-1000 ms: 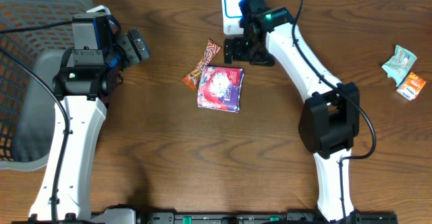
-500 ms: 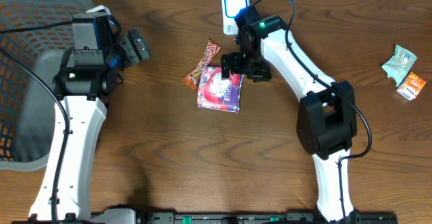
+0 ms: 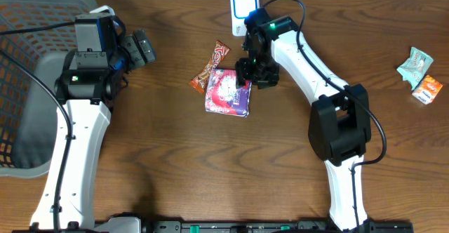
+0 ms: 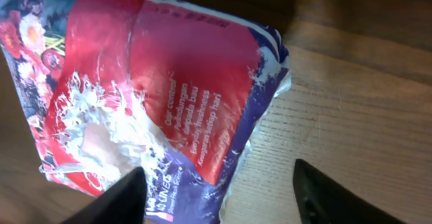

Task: Scan the item barcode

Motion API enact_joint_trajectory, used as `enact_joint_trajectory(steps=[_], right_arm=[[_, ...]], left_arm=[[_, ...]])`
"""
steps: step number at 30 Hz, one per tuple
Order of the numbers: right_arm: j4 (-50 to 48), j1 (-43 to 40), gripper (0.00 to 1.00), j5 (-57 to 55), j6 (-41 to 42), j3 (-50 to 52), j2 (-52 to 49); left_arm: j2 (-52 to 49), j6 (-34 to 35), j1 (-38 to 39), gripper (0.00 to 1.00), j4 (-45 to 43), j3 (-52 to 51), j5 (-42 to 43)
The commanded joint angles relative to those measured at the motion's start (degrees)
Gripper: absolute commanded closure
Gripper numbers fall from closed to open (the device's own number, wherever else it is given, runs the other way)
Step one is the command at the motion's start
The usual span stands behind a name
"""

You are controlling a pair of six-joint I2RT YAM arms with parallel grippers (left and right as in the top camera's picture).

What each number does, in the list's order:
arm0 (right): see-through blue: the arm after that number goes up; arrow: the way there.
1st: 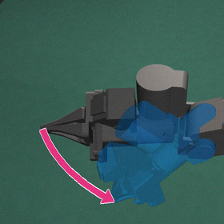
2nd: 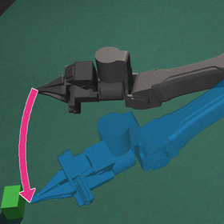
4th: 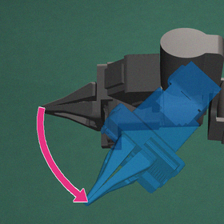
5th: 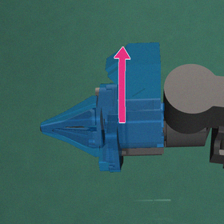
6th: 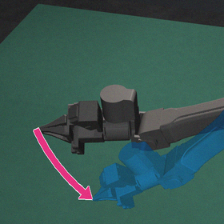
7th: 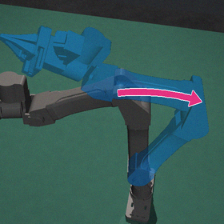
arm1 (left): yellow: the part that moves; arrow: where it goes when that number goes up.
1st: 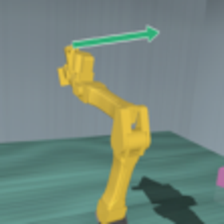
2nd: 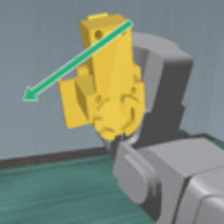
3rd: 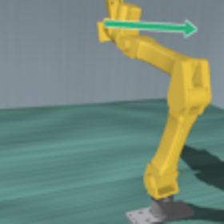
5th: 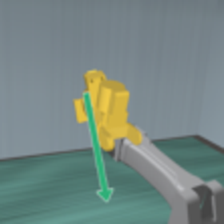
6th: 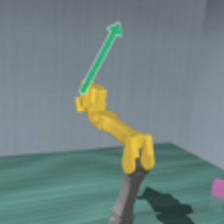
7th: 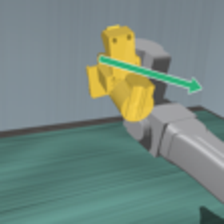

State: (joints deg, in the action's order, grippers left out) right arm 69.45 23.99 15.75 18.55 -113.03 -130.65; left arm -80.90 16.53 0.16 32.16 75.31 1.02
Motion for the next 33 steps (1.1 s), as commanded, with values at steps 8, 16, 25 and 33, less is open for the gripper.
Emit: enact_joint_trajectory(steps=[8,16,25,33], right_arm=[[-7.54,0.83,0.44,5.11,-1.46,9.55,0.11],[-12.09,0.59,0.99,8.11,-1.46,11.41,0.31],[-3.69,0.0,0.99,-14.53,0.31,-0.33,3.93],[1.73,2.01,0.99,-35.12,5.77,-4.17,4.07]], left_arm=[[-0.28,0.28,0.02,0.02,-0.02,0.68,-0.15],[-0.28,0.28,0.02,0.02,-0.02,0.68,-0.15],[-0.28,0.28,0.02,0.02,-0.02,0.68,-0.15],[-0.28,0.28,0.02,0.02,-0.02,0.68,-0.15]])
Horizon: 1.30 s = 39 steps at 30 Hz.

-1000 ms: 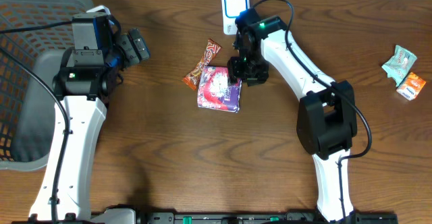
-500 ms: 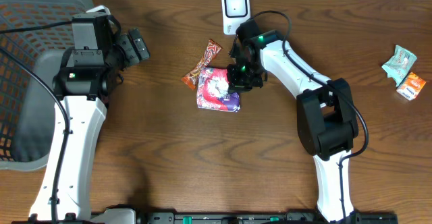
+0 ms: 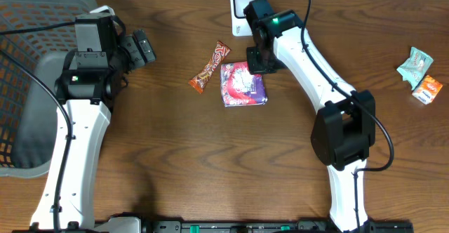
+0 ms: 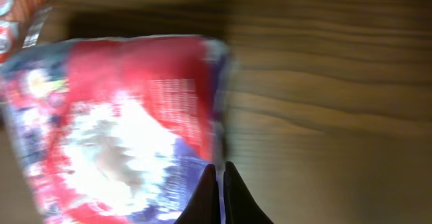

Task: Scan the item barcode

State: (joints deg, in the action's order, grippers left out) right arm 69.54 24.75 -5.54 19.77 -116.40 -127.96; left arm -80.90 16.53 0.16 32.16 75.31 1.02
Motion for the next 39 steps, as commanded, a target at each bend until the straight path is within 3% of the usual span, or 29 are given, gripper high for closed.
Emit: enact_joint_trajectory(steps=[1,4,6,10,12,14,25,27,29,33,39], right_arm=[[2.32,1.38,0.99,-15.74,5.68,-0.81,1.36],[3.3,1.49,0.99,-14.49,6.78,-0.81,1.36],[3.21,1.44,0.83,-9.86,6.73,-0.79,1.31],[1.44,0.7,0.34,0.2,3.08,0.48,1.31],[-0.5,0.17,0.25,3.85,1.31,2.05,1.31],[-2.84,-0.44,0.24,5.86,0.33,4.44,1.31],[-22.18,-4.28,0.46,23.23,-4.85,23.3,1.31],[-24.79,-4.31,0.68,23.21,-4.81,25.83,1.31],[-25.2,-4.31,0.99,22.71,-4.81,26.45,1.31],[-22.75,-4.48,0.99,16.41,-4.22,24.09,2.54],[-12.41,-3.58,0.99,-10.29,-0.04,14.05,6.45]], left_arm=[[-0.28,0.28,0.02,0.02,-0.02,0.68,-0.15],[-0.28,0.28,0.02,0.02,-0.02,0.68,-0.15],[-0.28,0.28,0.02,0.02,-0.02,0.68,-0.15],[-0.28,0.28,0.02,0.02,-0.02,0.68,-0.15],[-0.28,0.28,0.02,0.02,-0.02,0.68,-0.15],[-0.28,0.28,0.02,0.02,-0.02,0.68,-0.15],[-0.28,0.28,0.02,0.02,-0.02,0.68,-0.15],[-0.28,0.28,0.02,0.02,-0.02,0.68,-0.15],[-0.28,0.28,0.02,0.02,-0.02,0.68,-0.15],[-0.28,0.28,0.02,0.02,-0.02,0.68,-0.15],[-0.28,0.28,0.0,0.02,-0.02,0.68,-0.15]])
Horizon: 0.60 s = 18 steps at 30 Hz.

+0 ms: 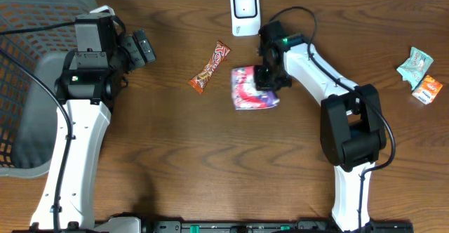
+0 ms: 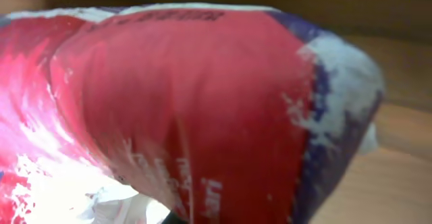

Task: Scan the item barcode

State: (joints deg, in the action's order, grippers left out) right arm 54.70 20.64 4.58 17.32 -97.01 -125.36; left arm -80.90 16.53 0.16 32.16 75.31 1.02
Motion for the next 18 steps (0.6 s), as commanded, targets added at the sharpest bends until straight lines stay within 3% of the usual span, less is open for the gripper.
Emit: enact_joint_trajectory(steps=[1,6,10,18], right_arm=[[3.87,0.98,0.99,-25.11,2.4,-7.15,4.42],[7.78,3.69,0.99,-43.17,3.23,-10.16,5.68],[11.23,4.87,0.99,-58.01,9.97,-8.44,4.79],[9.99,2.91,0.99,-61.94,13.92,-2.29,2.25]], left_arm=[[-0.28,0.28,0.02,0.02,-0.02,0.68,-0.15],[-0.28,0.28,0.02,0.02,-0.02,0.68,-0.15],[-0.28,0.28,0.02,0.02,-0.02,0.68,-0.15],[-0.28,0.31,0.02,0.02,-0.02,0.68,-0.15]])
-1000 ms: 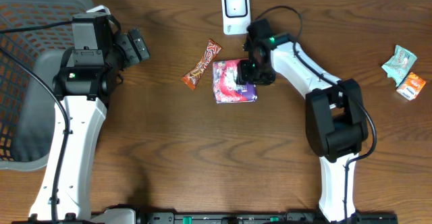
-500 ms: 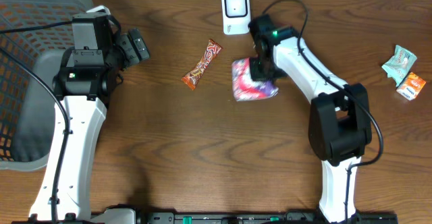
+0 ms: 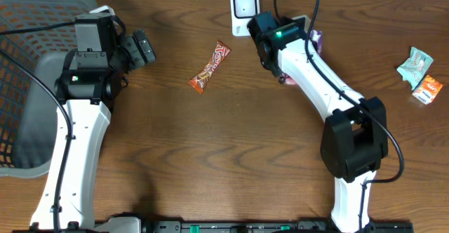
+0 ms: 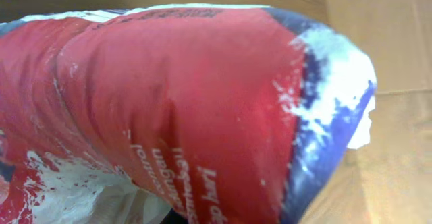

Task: Scan the item barcode

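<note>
A red, white and purple snack packet [image 4: 189,102] fills the right wrist view, held off the table by my right gripper [image 3: 280,54], which is shut on it. Its fingers are hidden behind the packet. From overhead, only a purple edge of the packet [image 3: 316,40] and a pink corner show past the right arm. The white barcode scanner [image 3: 243,8] stands at the table's back edge, just left of the gripper. No barcode is visible on the packet. My left gripper [image 3: 142,48] hangs at the far left, away from everything.
An orange-red candy bar [image 3: 210,66] lies left of the scanner. Two small snack packs [image 3: 419,75] lie at the far right. A dark mesh basket [image 3: 28,22] sits off the left edge, behind the left arm.
My right gripper, still shut on the packet, has moved from the table right of the candy bar up and back toward the scanner. The packet is now mostly hidden under the arm. The left arm is unchanged.
My right gripper stood open over the packet lying next to the candy bar. Then it was shut at the packet's edge, with the packet shifted right. Later the packet was farther right in its grip, and now it is held up beside the scanner.
</note>
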Motion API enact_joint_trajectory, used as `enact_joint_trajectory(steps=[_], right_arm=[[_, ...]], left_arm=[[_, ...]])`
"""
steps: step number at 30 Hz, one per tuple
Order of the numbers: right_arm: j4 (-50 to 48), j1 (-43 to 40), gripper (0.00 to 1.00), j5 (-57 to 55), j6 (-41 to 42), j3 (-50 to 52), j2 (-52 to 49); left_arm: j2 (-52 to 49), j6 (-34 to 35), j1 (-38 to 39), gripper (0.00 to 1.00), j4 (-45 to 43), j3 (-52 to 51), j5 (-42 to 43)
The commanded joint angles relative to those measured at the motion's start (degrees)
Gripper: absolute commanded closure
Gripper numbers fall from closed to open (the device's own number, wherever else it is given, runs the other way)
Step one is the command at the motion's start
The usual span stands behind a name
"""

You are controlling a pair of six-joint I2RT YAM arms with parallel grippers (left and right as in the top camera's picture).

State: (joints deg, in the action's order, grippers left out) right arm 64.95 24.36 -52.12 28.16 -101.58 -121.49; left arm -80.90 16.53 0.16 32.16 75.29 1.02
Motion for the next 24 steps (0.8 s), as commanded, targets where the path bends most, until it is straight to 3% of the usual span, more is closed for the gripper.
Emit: enact_joint_trajectory(steps=[1,11,17,24], right_arm=[[-0.31,-0.79,0.99,-5.14,3.08,2.93,-1.64],[-1.29,6.64,0.99,0.15,1.77,4.35,-2.4],[-2.19,13.25,0.99,3.3,1.79,4.59,-7.78],[-3.23,21.68,0.8,2.49,1.77,3.63,-9.35]], left_arm=[[-0.28,0.28,0.02,0.02,-0.02,0.7,-0.15],[-0.28,0.28,0.02,0.02,-0.02,0.7,-0.15],[-0.28,0.28,0.02,0.02,-0.02,0.7,-0.15],[-0.28,0.28,0.02,0.02,-0.02,0.7,-0.15]])
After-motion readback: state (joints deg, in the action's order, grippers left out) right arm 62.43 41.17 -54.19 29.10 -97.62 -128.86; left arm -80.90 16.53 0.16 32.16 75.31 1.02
